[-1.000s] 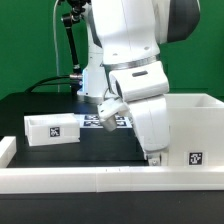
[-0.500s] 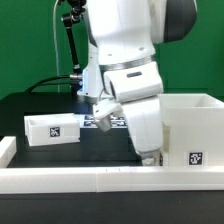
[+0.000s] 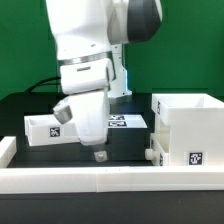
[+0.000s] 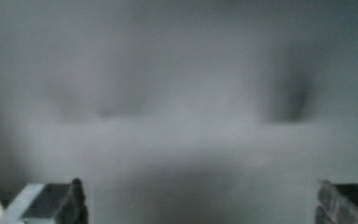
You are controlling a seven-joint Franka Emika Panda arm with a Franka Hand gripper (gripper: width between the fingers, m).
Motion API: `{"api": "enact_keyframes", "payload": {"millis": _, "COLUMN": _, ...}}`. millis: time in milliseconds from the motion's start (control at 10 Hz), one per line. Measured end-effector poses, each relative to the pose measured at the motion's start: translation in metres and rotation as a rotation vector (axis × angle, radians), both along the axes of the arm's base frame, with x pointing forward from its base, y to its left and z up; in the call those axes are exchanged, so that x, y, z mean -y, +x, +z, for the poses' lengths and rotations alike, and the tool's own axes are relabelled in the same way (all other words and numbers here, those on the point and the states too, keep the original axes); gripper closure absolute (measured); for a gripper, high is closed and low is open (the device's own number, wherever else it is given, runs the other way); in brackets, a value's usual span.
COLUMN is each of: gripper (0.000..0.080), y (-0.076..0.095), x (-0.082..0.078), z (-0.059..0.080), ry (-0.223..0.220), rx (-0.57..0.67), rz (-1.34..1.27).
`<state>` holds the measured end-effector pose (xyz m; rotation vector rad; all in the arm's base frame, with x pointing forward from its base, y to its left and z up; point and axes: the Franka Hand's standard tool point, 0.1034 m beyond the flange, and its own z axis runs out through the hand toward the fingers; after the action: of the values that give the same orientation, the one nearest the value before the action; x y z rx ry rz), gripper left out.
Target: Assemble drawer
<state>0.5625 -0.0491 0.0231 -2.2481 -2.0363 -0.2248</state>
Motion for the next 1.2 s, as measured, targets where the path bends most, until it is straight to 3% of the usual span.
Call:
{"api": "enact_keyframes", "payload": {"millis": 400, "gripper": 0.0151, "y": -0.032, "x": 0.032, "z": 0.016, "ry": -0.024, "rx": 0.002, "rz": -0.049}}
{"api": "enact_keyframes", "payload": {"millis": 700, "gripper": 0.0151, "y": -0.034, "x": 0.033, "z": 0.015, "ry": -0.022, "rx": -0.009, "rz": -0.099}}
{"api": "enact_keyframes", "payload": {"millis": 1200, "gripper": 0.0151, "y": -0.035, "x": 0.032, "z": 0.015, "ry": -0.005, "rx": -0.062, "rz": -0.433}}
